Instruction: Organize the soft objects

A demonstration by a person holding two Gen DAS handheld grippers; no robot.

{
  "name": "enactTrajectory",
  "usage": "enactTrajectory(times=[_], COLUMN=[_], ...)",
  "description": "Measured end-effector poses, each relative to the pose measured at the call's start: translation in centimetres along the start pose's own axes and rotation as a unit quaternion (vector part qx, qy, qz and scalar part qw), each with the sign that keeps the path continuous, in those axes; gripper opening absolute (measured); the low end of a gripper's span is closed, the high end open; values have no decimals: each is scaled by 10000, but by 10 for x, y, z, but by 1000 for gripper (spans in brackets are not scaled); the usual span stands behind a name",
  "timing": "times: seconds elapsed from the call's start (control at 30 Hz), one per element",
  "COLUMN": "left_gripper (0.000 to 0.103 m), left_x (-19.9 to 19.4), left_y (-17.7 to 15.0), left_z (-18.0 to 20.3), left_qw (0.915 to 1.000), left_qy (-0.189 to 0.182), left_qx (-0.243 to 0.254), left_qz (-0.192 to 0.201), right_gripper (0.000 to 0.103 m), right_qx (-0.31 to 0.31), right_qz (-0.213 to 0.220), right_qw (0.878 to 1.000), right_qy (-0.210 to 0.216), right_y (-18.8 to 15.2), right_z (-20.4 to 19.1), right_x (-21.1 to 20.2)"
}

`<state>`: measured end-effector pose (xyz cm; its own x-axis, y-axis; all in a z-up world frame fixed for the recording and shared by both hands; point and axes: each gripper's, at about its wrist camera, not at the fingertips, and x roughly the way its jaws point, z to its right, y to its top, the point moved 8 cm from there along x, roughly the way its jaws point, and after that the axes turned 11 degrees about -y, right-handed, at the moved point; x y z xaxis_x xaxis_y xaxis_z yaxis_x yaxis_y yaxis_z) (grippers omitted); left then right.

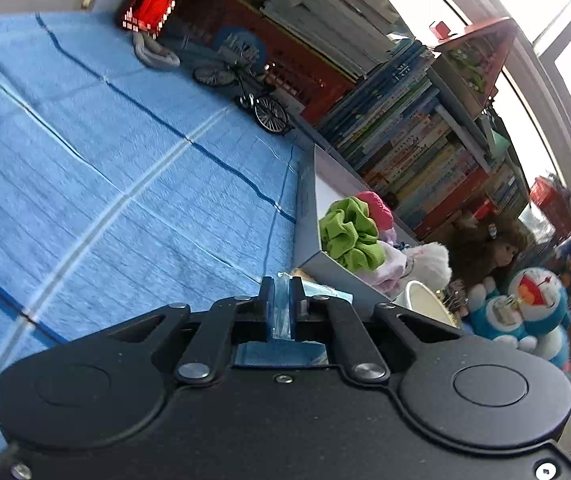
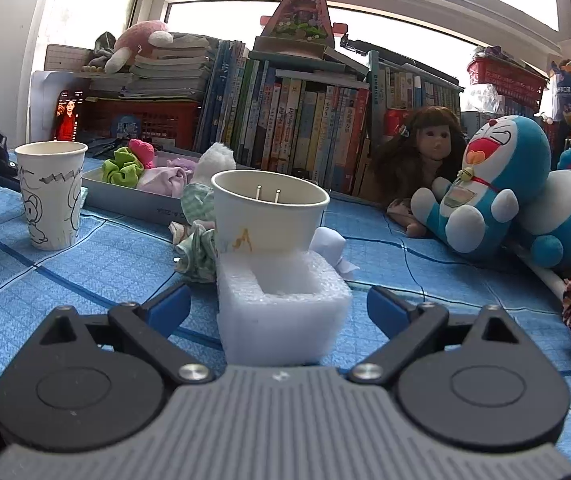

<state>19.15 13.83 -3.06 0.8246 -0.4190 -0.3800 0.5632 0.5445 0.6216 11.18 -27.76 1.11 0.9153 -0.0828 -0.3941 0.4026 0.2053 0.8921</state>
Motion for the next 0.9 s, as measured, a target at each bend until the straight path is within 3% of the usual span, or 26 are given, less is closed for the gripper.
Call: enactTrajectory(times=[0.33, 0.53, 0.63, 0.73, 0.77, 0.83, 0.9], left_gripper=[6, 9, 13, 30, 40, 43, 53], left_x=[-47, -69, -76, -81, -81, -78, -73], left_y=[-11, -26, -31, -33, -33, -35, -37], left_z=[6, 6, 10, 13, 15, 21, 29], left_qw=[9937, 9818, 9710, 9566, 9532, 9470, 9406], left_qy=[366, 685, 967, 1275, 1330, 1324, 1243], left_qx=[1058, 1754, 2179, 2621, 2714, 2927, 3160], left_qz=[-11, -233, -185, -36, -10, 1, -31], right_gripper=[99, 99, 99, 99, 99, 99, 99], right_qx=[45, 55, 59, 34, 23, 8, -11], right_qz=[-16, 2, -1, 12, 19, 33, 43], right_qw=[10000, 10000, 10000, 10000, 10000, 10000, 10000], right_qy=[9, 44, 54, 61, 67, 75, 51], right_y=[-1, -2, -2, -1, -1, 0, 1], right_z=[0, -3, -3, -5, -6, -6, -6], right_x=[0, 0, 1, 1, 1, 1, 1])
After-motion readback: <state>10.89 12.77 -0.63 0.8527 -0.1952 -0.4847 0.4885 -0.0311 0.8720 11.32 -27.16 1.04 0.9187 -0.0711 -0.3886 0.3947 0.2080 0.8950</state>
